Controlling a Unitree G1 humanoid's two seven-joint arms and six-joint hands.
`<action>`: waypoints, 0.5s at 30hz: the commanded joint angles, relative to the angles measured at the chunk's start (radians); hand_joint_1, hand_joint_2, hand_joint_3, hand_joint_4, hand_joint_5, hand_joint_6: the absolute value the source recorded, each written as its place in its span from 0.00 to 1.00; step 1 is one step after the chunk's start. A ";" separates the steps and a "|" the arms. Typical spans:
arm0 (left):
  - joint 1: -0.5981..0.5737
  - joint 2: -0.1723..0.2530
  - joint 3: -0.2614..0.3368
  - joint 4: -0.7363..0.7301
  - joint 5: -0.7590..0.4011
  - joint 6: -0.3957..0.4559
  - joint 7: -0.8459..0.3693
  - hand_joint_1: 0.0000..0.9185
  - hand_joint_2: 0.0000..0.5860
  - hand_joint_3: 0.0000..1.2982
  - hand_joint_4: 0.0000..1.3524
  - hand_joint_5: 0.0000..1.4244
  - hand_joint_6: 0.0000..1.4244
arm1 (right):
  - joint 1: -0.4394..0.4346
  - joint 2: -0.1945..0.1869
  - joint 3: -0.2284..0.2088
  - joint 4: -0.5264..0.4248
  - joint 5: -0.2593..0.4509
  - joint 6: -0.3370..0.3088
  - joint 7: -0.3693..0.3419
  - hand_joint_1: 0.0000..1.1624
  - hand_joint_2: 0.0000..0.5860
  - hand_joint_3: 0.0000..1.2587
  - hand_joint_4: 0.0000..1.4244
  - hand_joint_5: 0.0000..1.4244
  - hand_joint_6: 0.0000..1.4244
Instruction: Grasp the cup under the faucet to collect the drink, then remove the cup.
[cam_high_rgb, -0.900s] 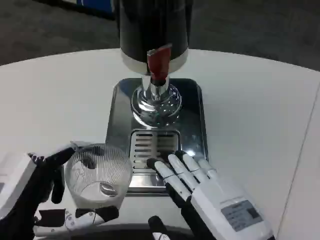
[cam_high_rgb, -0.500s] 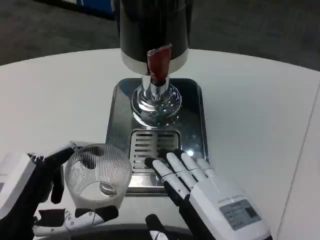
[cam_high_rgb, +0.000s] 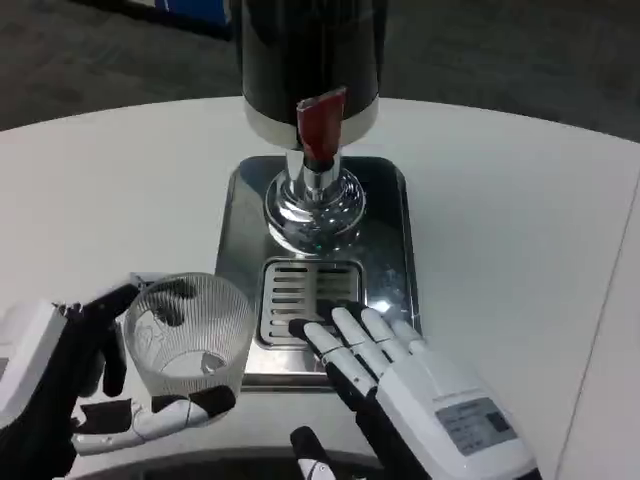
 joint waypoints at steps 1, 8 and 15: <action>-0.071 -0.027 -0.037 0.044 0.031 0.015 0.047 0.58 0.17 0.75 0.82 0.83 0.94 | 0.014 0.005 -0.003 -0.012 -0.004 0.013 0.018 0.28 0.85 0.07 0.00 0.00 0.00; -0.195 -0.039 -0.093 0.134 0.114 0.054 0.116 0.59 0.17 0.75 0.82 0.83 0.94 | 0.046 0.011 -0.005 -0.035 -0.015 0.025 0.016 0.28 0.85 0.07 0.00 0.00 0.00; -0.342 -0.021 -0.159 0.293 0.171 0.064 0.183 0.59 0.17 0.75 0.82 0.83 0.94 | 0.070 0.018 -0.016 -0.059 -0.024 0.038 0.017 0.30 0.86 0.08 0.00 0.00 0.00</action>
